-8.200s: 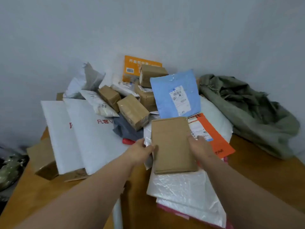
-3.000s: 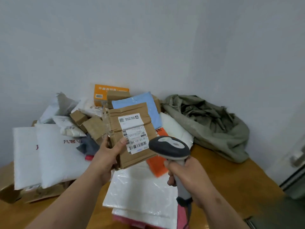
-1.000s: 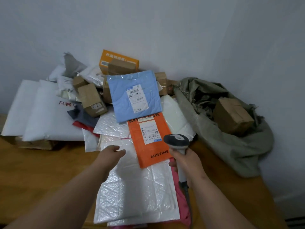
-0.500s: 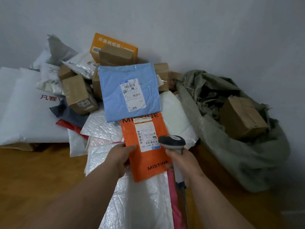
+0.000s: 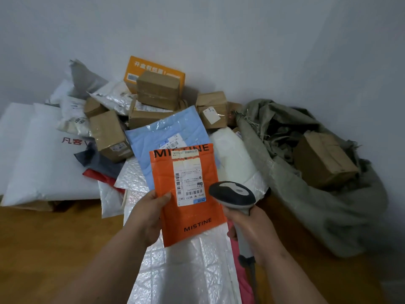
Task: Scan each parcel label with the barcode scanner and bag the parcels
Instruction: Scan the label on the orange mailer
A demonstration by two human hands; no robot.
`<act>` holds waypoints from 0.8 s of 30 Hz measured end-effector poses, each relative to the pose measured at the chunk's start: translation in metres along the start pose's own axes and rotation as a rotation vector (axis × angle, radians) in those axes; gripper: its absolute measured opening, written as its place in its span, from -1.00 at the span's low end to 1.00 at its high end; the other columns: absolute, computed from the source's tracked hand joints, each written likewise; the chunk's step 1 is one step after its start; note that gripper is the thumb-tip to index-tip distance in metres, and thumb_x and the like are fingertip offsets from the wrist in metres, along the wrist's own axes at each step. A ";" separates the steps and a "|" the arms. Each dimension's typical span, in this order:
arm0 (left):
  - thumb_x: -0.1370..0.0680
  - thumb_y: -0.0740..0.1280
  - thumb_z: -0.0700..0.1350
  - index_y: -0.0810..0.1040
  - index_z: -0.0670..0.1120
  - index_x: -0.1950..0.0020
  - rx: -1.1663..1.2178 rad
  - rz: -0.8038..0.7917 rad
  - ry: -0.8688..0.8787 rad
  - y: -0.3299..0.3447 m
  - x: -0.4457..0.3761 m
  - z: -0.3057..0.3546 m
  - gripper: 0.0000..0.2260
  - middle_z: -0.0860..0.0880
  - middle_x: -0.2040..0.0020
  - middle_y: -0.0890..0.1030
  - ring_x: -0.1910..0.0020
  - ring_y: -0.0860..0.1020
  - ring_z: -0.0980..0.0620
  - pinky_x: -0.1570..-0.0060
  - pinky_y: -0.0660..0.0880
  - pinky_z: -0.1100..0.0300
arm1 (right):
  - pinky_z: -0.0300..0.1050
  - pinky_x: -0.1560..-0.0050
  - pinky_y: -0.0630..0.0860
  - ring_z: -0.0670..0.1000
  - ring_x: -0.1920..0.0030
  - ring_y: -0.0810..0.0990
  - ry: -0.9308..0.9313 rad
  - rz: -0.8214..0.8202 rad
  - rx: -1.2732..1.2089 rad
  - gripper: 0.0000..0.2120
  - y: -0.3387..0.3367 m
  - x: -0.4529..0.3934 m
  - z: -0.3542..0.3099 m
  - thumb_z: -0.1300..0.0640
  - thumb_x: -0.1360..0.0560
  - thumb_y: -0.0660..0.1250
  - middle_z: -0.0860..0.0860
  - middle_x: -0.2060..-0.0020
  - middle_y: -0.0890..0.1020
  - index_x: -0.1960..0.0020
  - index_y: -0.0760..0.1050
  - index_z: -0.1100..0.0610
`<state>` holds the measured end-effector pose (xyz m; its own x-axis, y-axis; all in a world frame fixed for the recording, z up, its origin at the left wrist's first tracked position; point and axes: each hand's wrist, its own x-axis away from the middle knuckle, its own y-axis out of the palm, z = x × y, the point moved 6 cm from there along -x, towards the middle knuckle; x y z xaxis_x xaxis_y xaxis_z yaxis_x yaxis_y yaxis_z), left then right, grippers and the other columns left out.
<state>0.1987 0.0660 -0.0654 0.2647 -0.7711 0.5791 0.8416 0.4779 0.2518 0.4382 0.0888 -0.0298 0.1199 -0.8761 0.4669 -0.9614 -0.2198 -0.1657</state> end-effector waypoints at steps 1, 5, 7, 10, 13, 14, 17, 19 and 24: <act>-0.67 0.22 -0.19 0.56 -0.10 -0.26 -0.001 -0.005 0.010 -0.004 0.003 0.005 -0.79 -0.13 -0.09 0.71 -0.10 0.66 -0.18 -0.09 0.56 -0.17 | -0.20 0.30 0.55 -0.09 0.40 0.62 -0.013 -0.001 0.015 -0.76 0.005 0.009 -0.003 -0.03 -0.45 0.50 -0.01 0.43 0.64 -0.02 0.62 0.09; -0.67 0.21 -0.16 0.57 -0.06 -0.21 0.013 -0.016 0.055 -0.023 0.019 0.022 -0.82 -0.07 -0.01 0.73 0.05 0.71 -0.10 0.20 0.57 -0.01 | -0.34 0.40 0.48 -0.15 0.46 0.57 -0.056 -0.004 0.078 -0.84 0.031 0.044 -0.014 0.04 -0.46 0.49 -0.02 0.50 0.61 0.07 0.60 0.10; -0.67 0.21 -0.14 0.56 -0.05 -0.22 0.012 -0.018 0.059 -0.032 0.026 0.026 -0.81 -0.07 -0.02 0.73 -0.01 0.69 -0.13 0.14 0.57 -0.06 | -0.36 0.49 0.43 -0.17 0.49 0.55 -0.066 0.000 0.087 -0.87 0.043 0.058 -0.018 0.09 -0.47 0.47 -0.04 0.51 0.59 0.04 0.58 0.11; -0.67 0.22 -0.10 0.55 -0.03 -0.27 0.001 -0.031 0.056 -0.041 0.036 0.029 -0.79 -0.06 -0.09 0.71 -0.12 0.64 -0.17 -0.12 0.54 -0.22 | -0.38 0.52 0.40 -0.19 0.51 0.51 -0.081 0.002 0.104 -0.94 0.054 0.074 -0.023 0.12 -0.51 0.43 -0.06 0.52 0.56 0.07 0.57 0.09; -0.67 0.21 -0.09 0.55 -0.02 -0.28 0.001 -0.053 0.060 -0.046 0.043 0.031 -0.78 -0.06 -0.08 0.71 -0.12 0.64 -0.16 -0.18 0.51 -0.25 | -0.42 0.50 0.40 -0.19 0.50 0.51 -0.099 0.010 0.129 -0.93 0.060 0.086 -0.026 0.10 -0.52 0.41 -0.03 0.50 0.56 0.12 0.57 0.08; -0.67 0.22 -0.09 0.55 -0.02 -0.27 0.003 -0.057 0.061 -0.046 0.045 0.032 -0.79 -0.06 -0.07 0.72 -0.11 0.64 -0.16 -0.16 0.52 -0.23 | -0.41 0.50 0.40 -0.19 0.50 0.51 -0.101 0.015 0.130 -0.93 0.061 0.089 -0.027 0.09 -0.52 0.41 -0.03 0.50 0.56 0.12 0.57 0.07; -0.67 0.22 -0.11 0.55 -0.04 -0.25 0.012 -0.060 0.065 -0.047 0.050 0.033 -0.80 -0.06 -0.04 0.72 -0.09 0.65 -0.16 -0.03 0.54 -0.17 | -0.34 0.46 0.42 -0.20 0.49 0.53 -0.100 0.030 0.142 -0.93 0.062 0.096 -0.027 0.05 -0.52 0.41 -0.04 0.48 0.58 0.09 0.56 0.04; -0.67 0.22 -0.12 0.55 -0.05 -0.24 0.015 -0.069 0.068 -0.045 0.054 0.034 -0.81 -0.07 -0.04 0.72 -0.08 0.66 -0.16 0.05 0.55 -0.13 | -0.36 0.47 0.41 -0.21 0.49 0.53 -0.105 0.037 0.149 -0.89 0.060 0.099 -0.028 0.04 -0.51 0.41 -0.04 0.48 0.59 0.11 0.56 0.06; -0.67 0.21 -0.11 0.55 -0.04 -0.23 0.019 -0.089 0.078 -0.038 0.060 0.037 -0.81 -0.06 -0.03 0.73 -0.07 0.66 -0.16 0.05 0.56 -0.13 | -0.36 0.46 0.42 -0.17 0.48 0.54 -0.108 0.060 0.147 -0.83 0.053 0.102 -0.028 0.03 -0.51 0.42 0.00 0.48 0.60 0.17 0.57 0.12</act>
<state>0.1651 0.0167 -0.0118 0.2261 -0.8407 0.4921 0.8544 0.4137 0.3142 0.3928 0.0003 0.0338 0.0973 -0.9287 0.3578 -0.9219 -0.2195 -0.3192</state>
